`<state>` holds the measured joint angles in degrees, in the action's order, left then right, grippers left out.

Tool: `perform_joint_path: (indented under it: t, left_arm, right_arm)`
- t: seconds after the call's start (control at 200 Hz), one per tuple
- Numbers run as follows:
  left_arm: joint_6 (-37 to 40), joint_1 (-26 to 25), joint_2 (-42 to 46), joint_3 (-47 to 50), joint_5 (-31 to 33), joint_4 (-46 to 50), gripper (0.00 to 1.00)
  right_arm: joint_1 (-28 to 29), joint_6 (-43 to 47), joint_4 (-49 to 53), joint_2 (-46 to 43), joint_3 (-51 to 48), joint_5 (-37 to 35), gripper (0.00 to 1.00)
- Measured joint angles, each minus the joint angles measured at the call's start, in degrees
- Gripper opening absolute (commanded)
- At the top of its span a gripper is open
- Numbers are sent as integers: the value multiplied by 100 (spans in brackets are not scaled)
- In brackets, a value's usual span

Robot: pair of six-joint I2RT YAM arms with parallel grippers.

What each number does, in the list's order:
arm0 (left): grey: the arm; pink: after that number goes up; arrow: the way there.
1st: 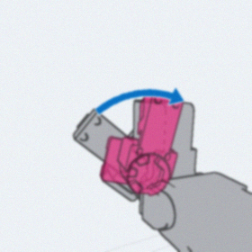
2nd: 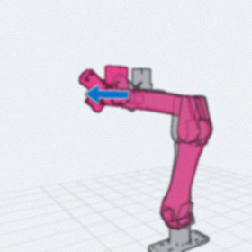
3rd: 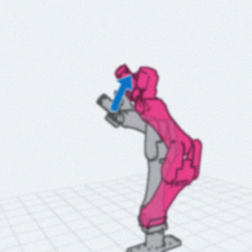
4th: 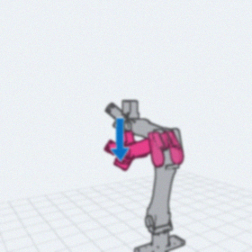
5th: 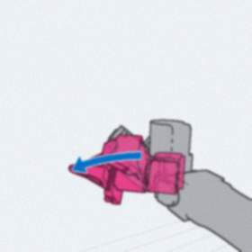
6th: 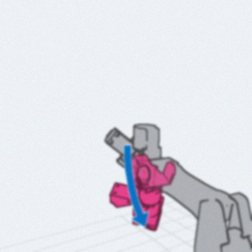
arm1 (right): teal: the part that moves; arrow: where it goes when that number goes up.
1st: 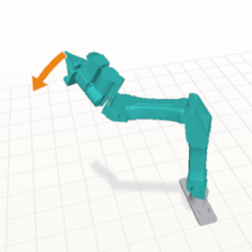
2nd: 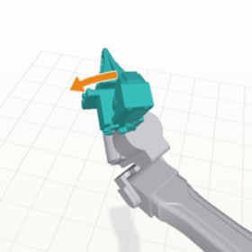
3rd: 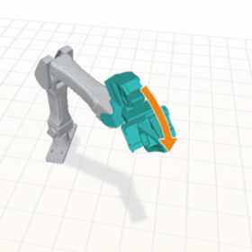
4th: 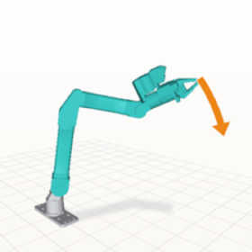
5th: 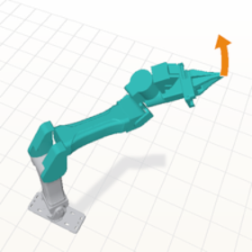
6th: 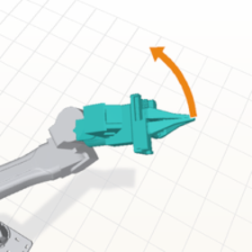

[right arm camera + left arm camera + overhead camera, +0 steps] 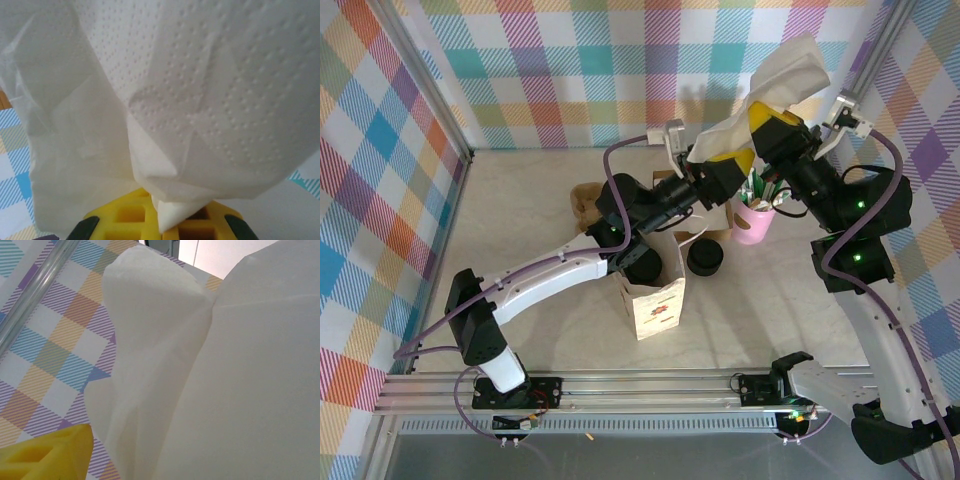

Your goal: Pack the takeout coffee

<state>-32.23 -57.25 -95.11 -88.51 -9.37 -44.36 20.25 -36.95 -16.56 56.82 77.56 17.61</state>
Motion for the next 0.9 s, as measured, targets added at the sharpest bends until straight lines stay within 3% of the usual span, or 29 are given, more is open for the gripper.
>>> perform_joint_path:
  t: [0.24, 0.525, 0.68, 0.9]
  left_arm:
    - [-20, 2, 103, 177, 59, -409, 60]
    - [7, 33, 260, 330, 144, -577, 44]
    - [33, 57, 393, 442, 157, -575, 31]
    - [144, 103, 531, 573, 188, -577, 5]
  right_arm:
    - [0, -236, -227, 13, -42, 157, 0]
    - [0, -424, -358, 63, -87, 330, 0]
    - [0, -444, -391, 48, -227, 461, 0]
    - [0, -444, -409, 33, -330, 557, 2]
